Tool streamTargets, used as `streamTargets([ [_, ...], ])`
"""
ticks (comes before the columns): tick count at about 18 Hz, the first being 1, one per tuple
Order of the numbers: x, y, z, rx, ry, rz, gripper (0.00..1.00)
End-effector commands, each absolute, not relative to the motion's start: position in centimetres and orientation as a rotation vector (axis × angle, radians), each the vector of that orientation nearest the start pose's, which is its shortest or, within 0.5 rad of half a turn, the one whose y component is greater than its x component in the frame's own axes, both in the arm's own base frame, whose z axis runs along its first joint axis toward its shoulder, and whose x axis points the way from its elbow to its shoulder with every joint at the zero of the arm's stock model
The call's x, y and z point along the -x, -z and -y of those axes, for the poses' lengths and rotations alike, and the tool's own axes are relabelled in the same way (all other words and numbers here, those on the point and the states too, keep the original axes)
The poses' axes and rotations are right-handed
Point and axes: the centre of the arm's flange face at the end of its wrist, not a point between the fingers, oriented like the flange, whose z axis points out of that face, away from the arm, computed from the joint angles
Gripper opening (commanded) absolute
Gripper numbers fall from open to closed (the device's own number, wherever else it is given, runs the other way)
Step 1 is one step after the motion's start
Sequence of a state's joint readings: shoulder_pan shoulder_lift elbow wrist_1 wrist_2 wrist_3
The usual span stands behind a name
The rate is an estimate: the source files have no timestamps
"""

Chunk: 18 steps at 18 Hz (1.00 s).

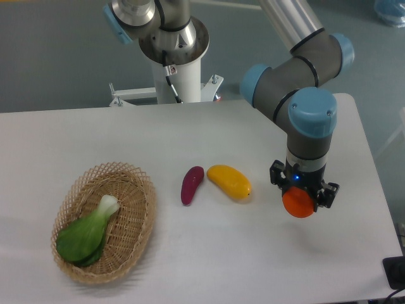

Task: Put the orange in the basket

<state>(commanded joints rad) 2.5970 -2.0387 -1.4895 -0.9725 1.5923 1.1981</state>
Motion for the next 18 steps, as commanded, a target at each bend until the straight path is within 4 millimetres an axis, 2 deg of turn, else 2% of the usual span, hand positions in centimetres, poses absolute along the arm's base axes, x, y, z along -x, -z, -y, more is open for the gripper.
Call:
streamTargets([
  [6, 50.9, -31.9, -46.3, 3.043, -0.309, -0.251, 0.54],
  [11, 49.8, -31.6, -47.0, 3.048, -0.291, -0.237, 0.53],
  [14, 48.2, -31.0, -48.8, 3.051, -0.285, -0.239, 0.53],
  [18, 44.7, -30.0, -51.8, 3.044, -0.273, -0.243, 0.53],
])
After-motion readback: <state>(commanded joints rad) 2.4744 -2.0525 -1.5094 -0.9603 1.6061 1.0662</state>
